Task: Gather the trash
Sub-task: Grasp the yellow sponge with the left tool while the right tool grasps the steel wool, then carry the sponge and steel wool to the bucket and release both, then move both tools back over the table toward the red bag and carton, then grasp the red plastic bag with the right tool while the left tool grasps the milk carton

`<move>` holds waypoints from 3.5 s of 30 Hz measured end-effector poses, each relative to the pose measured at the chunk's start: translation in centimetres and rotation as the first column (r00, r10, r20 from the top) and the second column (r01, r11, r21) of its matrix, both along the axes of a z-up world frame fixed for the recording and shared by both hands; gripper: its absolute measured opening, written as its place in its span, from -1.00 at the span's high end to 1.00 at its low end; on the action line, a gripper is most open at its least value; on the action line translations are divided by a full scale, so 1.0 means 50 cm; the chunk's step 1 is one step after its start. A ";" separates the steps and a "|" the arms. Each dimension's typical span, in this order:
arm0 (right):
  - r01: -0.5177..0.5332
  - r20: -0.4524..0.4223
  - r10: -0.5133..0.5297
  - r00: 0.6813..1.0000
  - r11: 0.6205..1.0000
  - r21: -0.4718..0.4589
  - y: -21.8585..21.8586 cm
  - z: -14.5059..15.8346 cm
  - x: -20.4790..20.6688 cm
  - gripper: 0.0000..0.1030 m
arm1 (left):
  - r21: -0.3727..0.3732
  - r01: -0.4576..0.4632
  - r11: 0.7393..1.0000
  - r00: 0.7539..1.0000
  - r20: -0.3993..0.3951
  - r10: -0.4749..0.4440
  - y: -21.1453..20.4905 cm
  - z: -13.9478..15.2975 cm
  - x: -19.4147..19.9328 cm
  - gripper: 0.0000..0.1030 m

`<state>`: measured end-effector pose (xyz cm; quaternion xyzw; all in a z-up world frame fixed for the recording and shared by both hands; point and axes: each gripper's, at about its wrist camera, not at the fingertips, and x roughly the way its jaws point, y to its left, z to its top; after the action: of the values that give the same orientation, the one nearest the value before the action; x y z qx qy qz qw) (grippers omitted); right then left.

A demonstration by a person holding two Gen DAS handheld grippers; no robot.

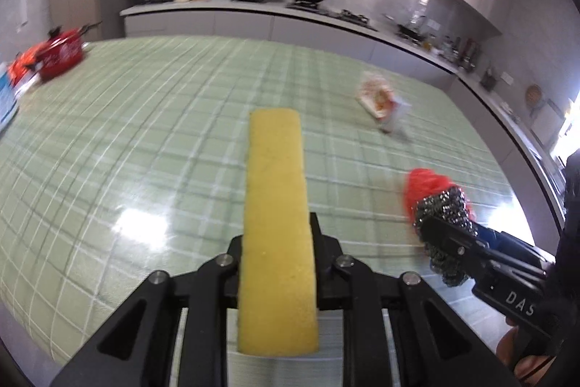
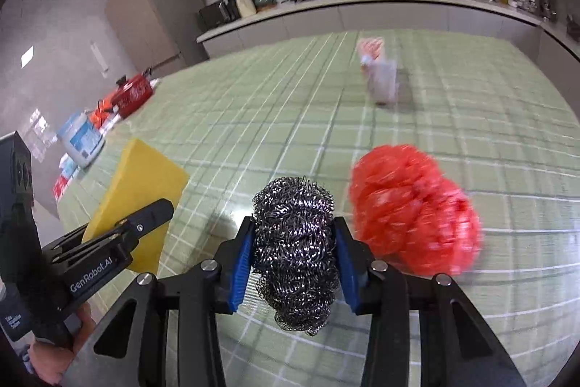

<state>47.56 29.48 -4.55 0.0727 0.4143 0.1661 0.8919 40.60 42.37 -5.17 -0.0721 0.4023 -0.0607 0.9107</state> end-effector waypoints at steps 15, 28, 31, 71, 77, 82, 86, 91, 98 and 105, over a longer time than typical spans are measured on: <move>0.378 0.080 -0.382 0.921 0.924 0.062 -0.477 0.088 -0.176 0.14 | -0.014 0.358 0.934 0.932 0.070 -0.356 -0.454 0.070 -0.060 0.57; 0.596 -0.001 -0.596 0.803 0.802 0.025 -1.102 0.013 -0.343 0.14 | -0.109 0.552 0.827 0.828 -0.043 -0.558 -1.026 0.004 -0.110 0.57; 0.603 -0.045 -0.602 0.797 0.797 0.022 -1.179 -0.035 -0.343 0.14 | -0.108 0.554 0.826 0.821 -0.094 -0.563 -1.092 -0.038 -0.123 0.57; 0.430 0.038 -0.432 0.901 0.901 0.053 -0.828 0.085 -0.227 -0.29 | -0.014 0.293 0.956 0.953 -0.078 -0.293 -0.712 0.075 -0.104 -0.23; 0.303 0.063 -0.306 0.950 0.952 0.046 -0.550 0.092 -0.166 -0.43 | 0.038 0.155 0.987 0.986 -0.061 -0.152 -0.443 0.064 -0.071 -0.29; 0.173 0.038 -0.174 0.984 0.984 0.029 -0.341 0.062 -0.091 -0.43 | 0.055 0.025 0.998 0.997 -0.073 -0.021 -0.271 0.054 -0.028 -0.29; 0.095 0.010 -0.095 0.995 0.995 0.003 -0.246 0.043 -0.047 -0.44 | 0.047 -0.039 0.998 0.996 -0.079 0.043 -0.214 0.054 0.011 -0.29; -0.010 -0.034 0.009 0.999 0.999 -0.035 -0.179 0.009 0.041 -0.46 | 0.049 -0.085 0.995 0.994 -0.070 0.088 -0.177 0.041 0.048 -0.29; -0.143 -0.102 0.142 0.985 0.990 -0.005 -0.146 -0.055 0.130 -0.46 | 0.060 -0.120 0.991 0.989 -0.084 0.125 -0.158 0.017 0.096 -0.29; -0.140 -0.088 0.138 0.987 0.990 -0.018 -0.158 -0.051 0.144 0.18 | 0.047 -0.084 0.995 0.990 -0.111 0.089 -0.180 0.017 0.138 -0.29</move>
<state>54.77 21.60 -7.12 0.0400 0.4586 0.2194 0.8602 47.53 33.37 -4.29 -0.0737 0.4507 -0.0086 0.8896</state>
